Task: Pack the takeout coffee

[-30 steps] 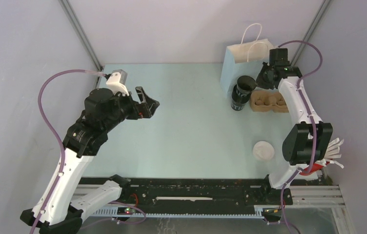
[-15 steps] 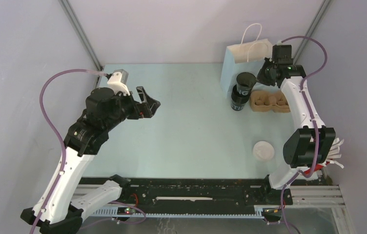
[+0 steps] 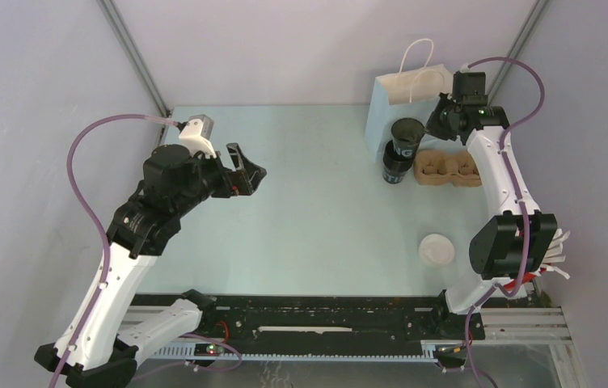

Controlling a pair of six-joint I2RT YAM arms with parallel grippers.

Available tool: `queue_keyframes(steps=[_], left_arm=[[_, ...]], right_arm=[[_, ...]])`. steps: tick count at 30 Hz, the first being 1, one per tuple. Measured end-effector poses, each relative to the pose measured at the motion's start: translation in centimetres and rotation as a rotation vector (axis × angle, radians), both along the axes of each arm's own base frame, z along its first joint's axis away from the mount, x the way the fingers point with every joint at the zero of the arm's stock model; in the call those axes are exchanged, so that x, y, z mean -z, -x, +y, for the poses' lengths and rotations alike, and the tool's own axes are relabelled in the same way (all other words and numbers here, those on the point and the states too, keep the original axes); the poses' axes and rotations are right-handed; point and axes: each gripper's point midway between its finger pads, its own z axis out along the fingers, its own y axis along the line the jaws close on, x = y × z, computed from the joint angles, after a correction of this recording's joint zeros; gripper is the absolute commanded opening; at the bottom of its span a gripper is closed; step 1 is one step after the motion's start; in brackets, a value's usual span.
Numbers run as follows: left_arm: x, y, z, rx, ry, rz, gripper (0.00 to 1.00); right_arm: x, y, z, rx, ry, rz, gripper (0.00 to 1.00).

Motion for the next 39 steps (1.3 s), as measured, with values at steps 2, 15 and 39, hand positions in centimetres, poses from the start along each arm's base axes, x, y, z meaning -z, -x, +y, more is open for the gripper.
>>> queue_keyframes(steps=[2,15,39], left_arm=[[0.0,0.0,0.0,0.000,0.000,0.000,1.00],[0.0,0.0,0.0,0.002,0.000,0.000,1.00],[-0.1,0.2,-0.1,0.008,0.004,-0.002,1.00]], right_arm=[[0.0,0.0,0.2,-0.006,-0.006,0.000,0.00],[-0.6,-0.2,0.2,0.006,-0.108,-0.016,0.00],[2.2,-1.0,1.5,-0.026,-0.132,0.036,0.53]])
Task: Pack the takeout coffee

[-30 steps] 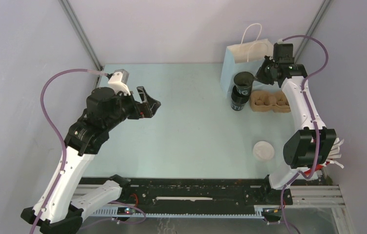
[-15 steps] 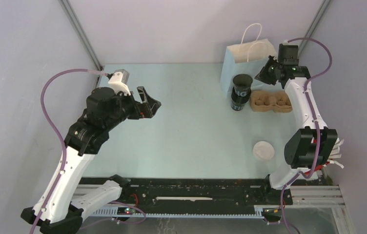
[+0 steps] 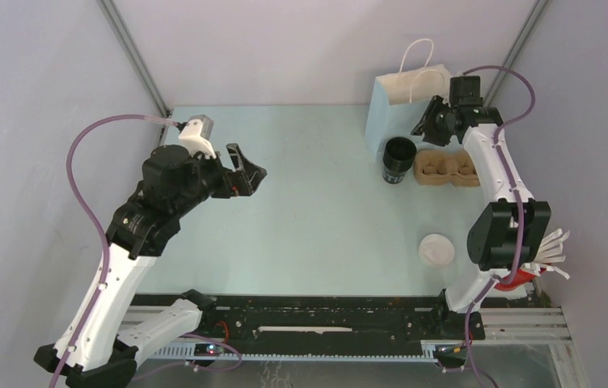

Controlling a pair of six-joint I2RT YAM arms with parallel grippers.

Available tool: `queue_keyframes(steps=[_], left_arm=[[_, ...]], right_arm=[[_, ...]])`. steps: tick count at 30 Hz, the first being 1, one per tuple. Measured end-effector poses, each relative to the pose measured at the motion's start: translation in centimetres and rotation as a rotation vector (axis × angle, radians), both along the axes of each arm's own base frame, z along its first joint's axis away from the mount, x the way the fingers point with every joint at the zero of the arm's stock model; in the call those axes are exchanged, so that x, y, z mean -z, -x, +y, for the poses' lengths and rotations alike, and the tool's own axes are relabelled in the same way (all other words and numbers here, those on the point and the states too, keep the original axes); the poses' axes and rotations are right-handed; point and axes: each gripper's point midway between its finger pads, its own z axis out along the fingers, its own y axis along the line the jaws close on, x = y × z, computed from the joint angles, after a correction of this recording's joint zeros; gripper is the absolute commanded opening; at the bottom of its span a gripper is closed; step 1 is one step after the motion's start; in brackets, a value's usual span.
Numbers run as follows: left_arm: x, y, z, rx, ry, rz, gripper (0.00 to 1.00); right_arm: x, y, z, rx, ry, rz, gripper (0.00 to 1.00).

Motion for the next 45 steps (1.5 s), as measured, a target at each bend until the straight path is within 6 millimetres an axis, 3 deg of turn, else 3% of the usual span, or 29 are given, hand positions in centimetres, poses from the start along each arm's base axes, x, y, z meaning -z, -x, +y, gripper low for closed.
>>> queue_keyframes(steps=[8,14,19,27,40,45], left_arm=[[0.0,0.0,0.0,0.001,0.001,-0.001,1.00],[0.0,0.0,0.0,0.001,0.001,0.000,1.00],[0.0,0.0,0.0,0.001,0.001,0.000,1.00],[0.0,0.0,0.0,0.001,0.001,0.000,1.00],[-0.1,0.1,0.0,0.003,0.002,-0.001,1.00],[-0.2,0.2,0.0,0.003,0.004,-0.006,1.00]], right_arm=[[5.6,0.5,0.2,-0.043,0.142,0.167,0.56],[8.2,0.8,0.6,-0.061,0.295,0.248,0.54],[8.5,0.0,0.4,-0.046,0.410,0.265,0.48],[7.5,0.2,-0.6,-0.026,0.527,0.268,0.47],[6.7,0.0,-0.8,-0.030,0.568,0.263,0.27],[6.7,-0.1,-0.6,-0.038,0.573,0.261,0.30]])
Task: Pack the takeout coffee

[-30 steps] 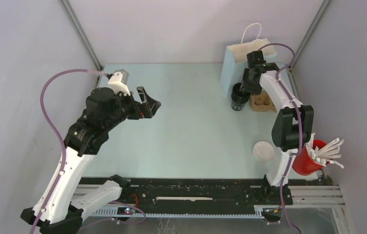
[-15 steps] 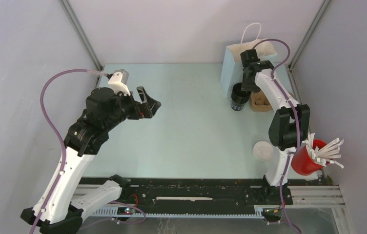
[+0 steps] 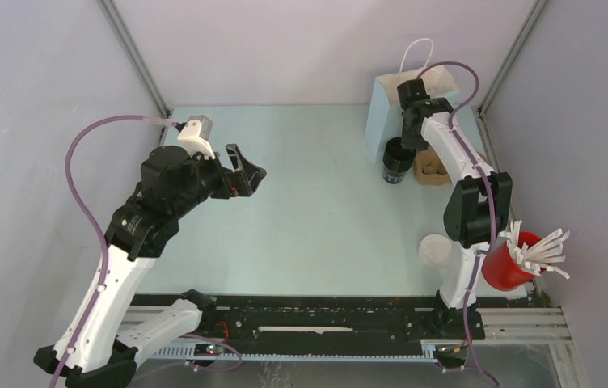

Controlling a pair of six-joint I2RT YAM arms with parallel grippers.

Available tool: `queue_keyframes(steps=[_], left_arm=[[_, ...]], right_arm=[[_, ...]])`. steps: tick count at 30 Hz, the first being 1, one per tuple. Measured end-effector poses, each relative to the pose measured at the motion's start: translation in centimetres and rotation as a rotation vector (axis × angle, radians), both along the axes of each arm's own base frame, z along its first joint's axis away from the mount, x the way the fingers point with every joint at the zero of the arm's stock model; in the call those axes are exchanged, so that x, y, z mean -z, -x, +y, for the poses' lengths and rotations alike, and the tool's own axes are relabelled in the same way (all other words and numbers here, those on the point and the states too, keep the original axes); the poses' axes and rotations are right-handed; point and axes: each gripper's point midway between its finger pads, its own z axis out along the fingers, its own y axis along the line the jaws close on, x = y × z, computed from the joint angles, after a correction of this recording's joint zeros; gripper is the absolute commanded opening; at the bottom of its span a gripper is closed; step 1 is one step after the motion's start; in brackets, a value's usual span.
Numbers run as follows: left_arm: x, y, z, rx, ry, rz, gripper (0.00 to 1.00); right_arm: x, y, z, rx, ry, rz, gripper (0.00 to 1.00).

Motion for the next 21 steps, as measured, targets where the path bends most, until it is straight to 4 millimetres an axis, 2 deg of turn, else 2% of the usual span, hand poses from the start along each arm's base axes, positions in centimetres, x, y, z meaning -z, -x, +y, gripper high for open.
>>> queue_keyframes(steps=[2,10,19,21], left_arm=[[0.0,0.0,0.0,0.000,0.000,0.000,1.00],[0.4,0.1,-0.1,0.007,-0.002,0.009,1.00],[0.4,0.2,-0.1,0.008,-0.001,0.008,1.00],[0.4,0.2,-0.1,0.011,0.000,0.009,1.00]], right_arm=[[0.2,0.0,0.0,0.000,0.001,0.005,0.31],[1.3,-0.1,0.0,0.002,0.009,0.029,0.25],[0.9,-0.1,0.2,-0.008,0.037,0.024,0.26],[0.8,0.0,0.3,-0.010,0.041,0.026,0.23]])
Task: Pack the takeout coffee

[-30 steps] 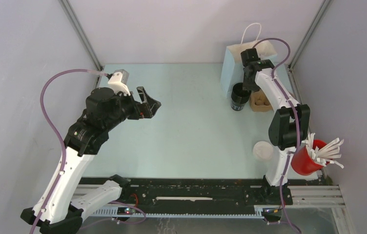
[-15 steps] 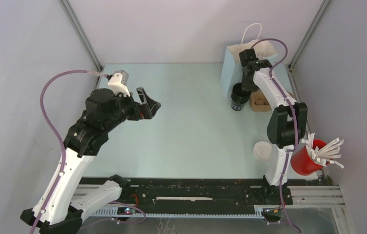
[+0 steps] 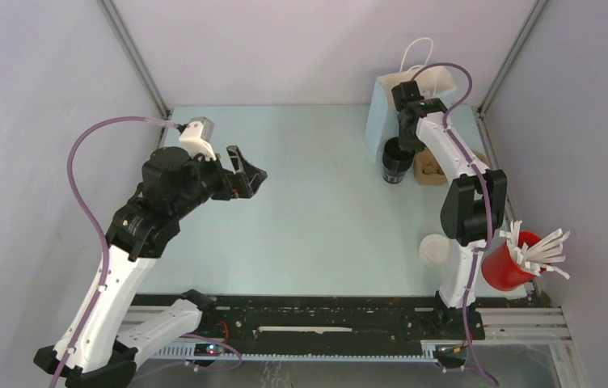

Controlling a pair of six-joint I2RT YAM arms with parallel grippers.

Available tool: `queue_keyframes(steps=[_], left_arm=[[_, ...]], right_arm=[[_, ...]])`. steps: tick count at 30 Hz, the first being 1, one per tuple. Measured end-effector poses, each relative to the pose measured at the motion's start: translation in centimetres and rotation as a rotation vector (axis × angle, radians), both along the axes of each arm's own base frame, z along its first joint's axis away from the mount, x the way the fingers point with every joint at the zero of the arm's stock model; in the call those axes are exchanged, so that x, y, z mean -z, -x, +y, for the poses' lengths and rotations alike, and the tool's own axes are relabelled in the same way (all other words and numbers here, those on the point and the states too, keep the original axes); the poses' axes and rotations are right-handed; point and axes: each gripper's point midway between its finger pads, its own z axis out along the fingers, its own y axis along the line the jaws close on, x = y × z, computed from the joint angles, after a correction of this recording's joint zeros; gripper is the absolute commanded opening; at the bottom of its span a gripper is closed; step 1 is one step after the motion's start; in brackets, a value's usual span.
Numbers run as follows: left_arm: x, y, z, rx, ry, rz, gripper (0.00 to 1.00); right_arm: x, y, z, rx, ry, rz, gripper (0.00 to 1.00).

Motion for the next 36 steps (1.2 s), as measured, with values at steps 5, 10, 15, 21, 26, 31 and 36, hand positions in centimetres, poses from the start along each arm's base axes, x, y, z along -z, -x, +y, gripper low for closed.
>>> queue_keyframes(steps=[5,10,15,21,26,31,36], left_arm=[[0.00,0.03,-0.05,0.003,0.001,0.001,1.00],[0.00,0.04,-0.06,0.003,0.001,0.001,1.00],[-0.01,0.04,-0.06,0.004,0.002,0.000,1.00],[-0.02,0.03,-0.07,0.004,0.002,0.000,1.00],[-0.02,0.03,-0.07,0.004,0.002,0.000,1.00],[-0.06,0.07,-0.05,0.004,0.002,-0.001,1.00],[-0.13,0.12,-0.02,0.004,0.004,-0.004,1.00]], right_arm=[[-0.20,0.02,-0.07,-0.004,0.011,0.000,0.24],[-0.46,0.00,-0.13,-0.005,0.021,-0.002,0.26],[-0.47,0.08,-0.16,-0.008,0.027,0.001,0.15],[-0.47,0.14,-0.18,-0.010,0.030,0.005,0.09],[-0.85,0.06,-0.14,-0.010,0.027,-0.001,0.08],[-0.98,0.18,-0.12,-0.011,0.027,0.003,0.00],[-1.01,0.23,-0.02,-0.012,0.014,0.005,0.00]])
